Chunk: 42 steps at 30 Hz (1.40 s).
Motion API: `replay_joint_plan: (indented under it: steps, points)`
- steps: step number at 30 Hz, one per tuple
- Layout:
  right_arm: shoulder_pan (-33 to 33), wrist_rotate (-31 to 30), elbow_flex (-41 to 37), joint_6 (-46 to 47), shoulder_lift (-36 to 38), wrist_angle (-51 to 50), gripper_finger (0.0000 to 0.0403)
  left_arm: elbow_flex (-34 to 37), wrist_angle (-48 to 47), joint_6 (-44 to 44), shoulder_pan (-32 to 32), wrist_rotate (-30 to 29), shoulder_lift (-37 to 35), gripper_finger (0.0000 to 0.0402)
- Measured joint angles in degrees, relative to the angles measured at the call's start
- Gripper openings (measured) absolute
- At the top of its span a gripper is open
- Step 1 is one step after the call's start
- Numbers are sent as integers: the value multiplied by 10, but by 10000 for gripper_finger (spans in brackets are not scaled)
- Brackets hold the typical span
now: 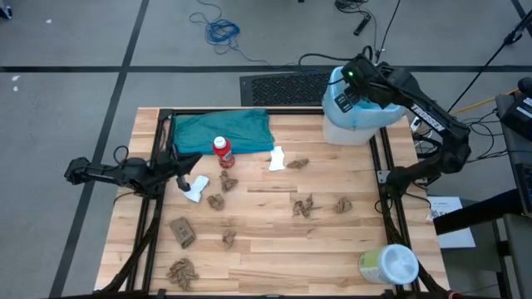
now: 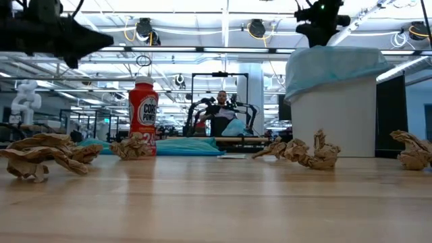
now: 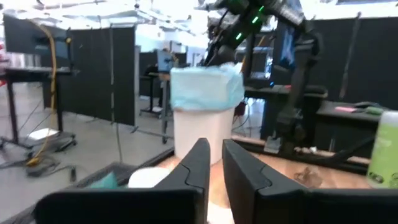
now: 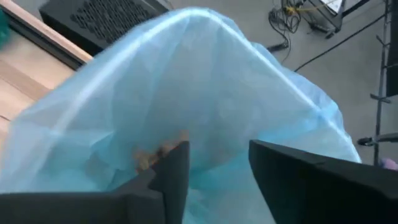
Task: Place trash/remove bag and relplace
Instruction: Put the red bottle into the blue trash bin
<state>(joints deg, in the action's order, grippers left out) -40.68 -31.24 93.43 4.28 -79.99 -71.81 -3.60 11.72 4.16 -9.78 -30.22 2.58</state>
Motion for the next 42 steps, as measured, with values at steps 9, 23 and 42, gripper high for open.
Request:
replay_joint_plan:
  steps: [9, 23, 42]
  points:
    - [-22, 265, 0, 3, -29, -51, 105, -59, 2, 57, 0, 8, 26, 61]
    - [58, 407, -1, 0, -37, -22, 10, -62, 36, 85, 0, 6, 64, 61]
    - [185, 437, 0, 86, -83, 119, 0, -62, 60, 114, 0, 4, 64, 61]
